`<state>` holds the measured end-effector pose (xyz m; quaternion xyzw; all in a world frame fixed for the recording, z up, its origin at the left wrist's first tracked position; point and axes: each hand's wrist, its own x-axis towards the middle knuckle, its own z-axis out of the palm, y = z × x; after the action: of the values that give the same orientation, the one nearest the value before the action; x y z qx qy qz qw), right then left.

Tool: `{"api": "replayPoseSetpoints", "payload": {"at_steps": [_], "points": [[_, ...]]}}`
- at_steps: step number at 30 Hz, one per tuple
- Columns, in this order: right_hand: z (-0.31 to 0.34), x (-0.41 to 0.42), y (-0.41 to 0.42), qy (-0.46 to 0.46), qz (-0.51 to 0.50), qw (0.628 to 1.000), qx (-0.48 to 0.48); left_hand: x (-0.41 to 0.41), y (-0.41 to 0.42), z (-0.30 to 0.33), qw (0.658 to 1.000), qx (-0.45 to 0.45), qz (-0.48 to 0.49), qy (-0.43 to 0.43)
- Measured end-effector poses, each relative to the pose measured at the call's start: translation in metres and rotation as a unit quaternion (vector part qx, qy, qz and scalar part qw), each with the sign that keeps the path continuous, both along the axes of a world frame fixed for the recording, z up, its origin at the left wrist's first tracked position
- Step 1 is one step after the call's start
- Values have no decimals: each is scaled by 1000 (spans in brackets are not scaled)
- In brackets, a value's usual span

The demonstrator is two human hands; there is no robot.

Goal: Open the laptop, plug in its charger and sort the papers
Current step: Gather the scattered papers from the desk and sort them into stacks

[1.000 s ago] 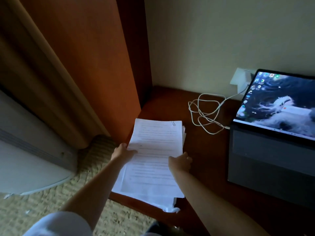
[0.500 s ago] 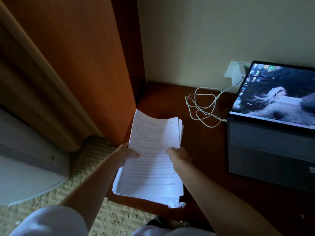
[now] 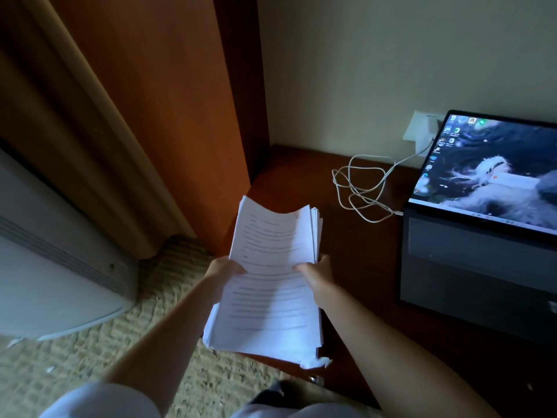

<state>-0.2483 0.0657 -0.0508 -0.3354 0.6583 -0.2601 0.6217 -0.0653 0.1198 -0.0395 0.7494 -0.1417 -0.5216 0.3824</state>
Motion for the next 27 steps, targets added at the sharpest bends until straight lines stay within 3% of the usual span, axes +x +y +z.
{"api": "replayPoseSetpoints", "payload": {"at_steps": [4, 9, 13, 21, 27], "points": [[18, -8, -2, -73, -11, 997, -35, 0, 3, 14, 998, -49, 23, 16], [75, -2, -17, -94, 1, 959, -266, -4, 0, 57, 974, -215, 73, -9], [106, -5, -15, -112, 19, 929, -352, -13, 5, 85, 946, -306, 72, -77], [116, -9, -13, -126, 5, 901, -415, -10, 12, 112, 917, -356, 73, -163], [133, -2, -14, -119, -36, 887, -446, -18, 11, 121, 905, -382, 108, -151]]}}
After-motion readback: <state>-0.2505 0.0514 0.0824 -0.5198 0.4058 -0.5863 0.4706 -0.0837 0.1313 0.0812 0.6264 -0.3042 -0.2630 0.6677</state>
